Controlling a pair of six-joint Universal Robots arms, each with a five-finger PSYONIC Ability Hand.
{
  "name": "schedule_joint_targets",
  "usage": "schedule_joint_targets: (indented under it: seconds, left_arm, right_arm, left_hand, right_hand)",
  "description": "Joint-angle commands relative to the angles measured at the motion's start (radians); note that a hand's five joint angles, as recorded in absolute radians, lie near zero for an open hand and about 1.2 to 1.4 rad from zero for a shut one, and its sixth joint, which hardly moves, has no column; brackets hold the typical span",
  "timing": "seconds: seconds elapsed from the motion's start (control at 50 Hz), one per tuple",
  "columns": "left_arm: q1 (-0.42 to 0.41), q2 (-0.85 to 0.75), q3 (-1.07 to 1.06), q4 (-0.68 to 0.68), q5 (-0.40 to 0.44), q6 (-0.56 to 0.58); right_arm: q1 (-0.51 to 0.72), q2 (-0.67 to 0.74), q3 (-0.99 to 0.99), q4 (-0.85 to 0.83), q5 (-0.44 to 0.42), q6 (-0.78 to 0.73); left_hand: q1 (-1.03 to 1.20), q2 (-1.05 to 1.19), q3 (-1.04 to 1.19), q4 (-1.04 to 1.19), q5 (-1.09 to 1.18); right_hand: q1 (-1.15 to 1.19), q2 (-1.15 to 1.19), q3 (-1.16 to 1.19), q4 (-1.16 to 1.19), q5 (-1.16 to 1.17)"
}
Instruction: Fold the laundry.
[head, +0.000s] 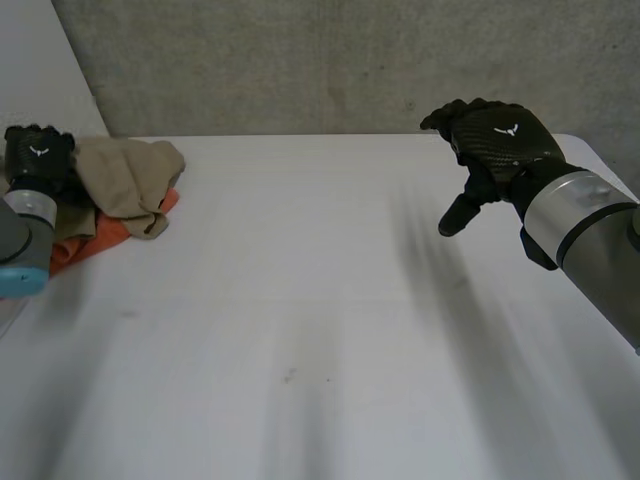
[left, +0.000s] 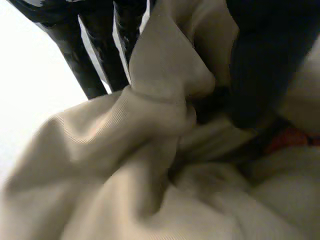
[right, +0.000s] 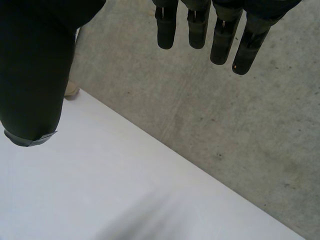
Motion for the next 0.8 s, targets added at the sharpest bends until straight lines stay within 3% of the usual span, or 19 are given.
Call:
schedule_joint_targets:
  seconds: [0.02, 0.2, 0.3, 0.38, 0.44, 0.46, 0.52, 0.54, 0.58, 0.66, 0.72, 0.8]
  left_arm:
    - [-0.032, 0.019, -0.035, 0.009, -0.007, -0.001]
    - [-0.242, 0.350, -0.315, 0.152, -0.076, -0.085]
    - [-0.452, 0.569, -0.503, 0.109, -0.070, -0.281]
    - [-0.607, 0.636, -0.615, 0.052, -0.064, -0.401]
    - [-0.695, 0.627, -0.654, 0.026, -0.064, -0.430]
    - [-0.743, 0.599, -0.664, 0.002, -0.065, -0.434]
    - [-0.810, 0.564, -0.669, -0.060, -0.065, -0.440]
    - [-0.840, 0.548, -0.660, -0.113, -0.065, -0.435]
    - [-0.853, 0.547, -0.652, -0.167, -0.065, -0.431]
    - [-0.822, 0.556, -0.608, -0.255, -0.079, -0.432]
    - [-0.703, 0.611, -0.583, -0.295, -0.096, -0.432]
    - [-0.609, 0.645, -0.591, -0.302, -0.136, -0.432]
  right_arm:
    - [0.000, 0.008, 0.000, -0.001, 0.000, 0.000]
    - [0.000, 0.008, -0.001, 0.001, 0.000, -0.011]
    - [-0.006, -0.002, -0.009, 0.001, 0.003, -0.016]
    - [-0.015, -0.005, -0.016, -0.001, 0.014, -0.016]
    - [-0.018, -0.006, -0.023, -0.001, 0.027, -0.016]
    - [-0.020, -0.006, -0.024, -0.001, 0.029, -0.016]
    - [-0.021, -0.006, -0.032, -0.001, 0.031, -0.017]
    - [-0.022, -0.006, -0.033, -0.001, 0.031, -0.017]
    - [-0.028, -0.006, -0.035, -0.001, 0.031, -0.019]
    - [-0.058, -0.006, -0.036, 0.002, 0.027, -0.020]
    - [-0.060, -0.003, -0.039, 0.002, 0.023, -0.028]
    - [-0.052, 0.003, -0.044, 0.012, 0.011, -0.061]
  left_hand:
    - [0.685, 0.712, 0.732, 0.729, 0.734]
    - [0.685, 0.712, 0.732, 0.729, 0.734]
    - [0.685, 0.712, 0.732, 0.729, 0.734]
    - [0.685, 0.712, 0.732, 0.729, 0.734]
    - [0.685, 0.712, 0.732, 0.729, 0.734]
    - [0.264, 0.291, 0.311, 0.308, 0.313]
    - [-0.051, -0.024, -0.004, -0.007, -0.002]
    - [-0.263, -0.237, -0.217, -0.220, -0.215]
    - [-0.536, -0.510, -0.490, -0.493, -0.488]
    - [-0.536, -0.510, -0.490, -0.493, -0.488]
    - [-0.536, -0.510, -0.490, -0.493, -0.488]
    - [-0.536, -0.509, -0.489, -0.492, -0.487]
  right_hand:
    - [-0.020, -0.044, -0.037, -0.055, -0.066]
    - [-0.020, -0.044, -0.037, -0.055, -0.066]
    - [-0.020, -0.044, -0.037, -0.055, -0.066]
    - [-0.020, -0.044, -0.037, -0.055, -0.066]
    - [-0.020, -0.044, -0.037, -0.055, -0.066]
    - [-0.020, -0.044, -0.037, -0.055, -0.066]
    - [-0.020, -0.044, -0.037, -0.055, -0.066]
    - [-0.020, -0.044, -0.037, -0.055, -0.066]
    - [-0.020, -0.044, -0.037, -0.055, -0.066]
    - [-0.020, -0.044, -0.037, -0.055, -0.066]
    - [-0.020, -0.044, -0.037, -0.055, -0.066]
    - [-0.020, -0.044, -0.037, -0.055, -0.066]
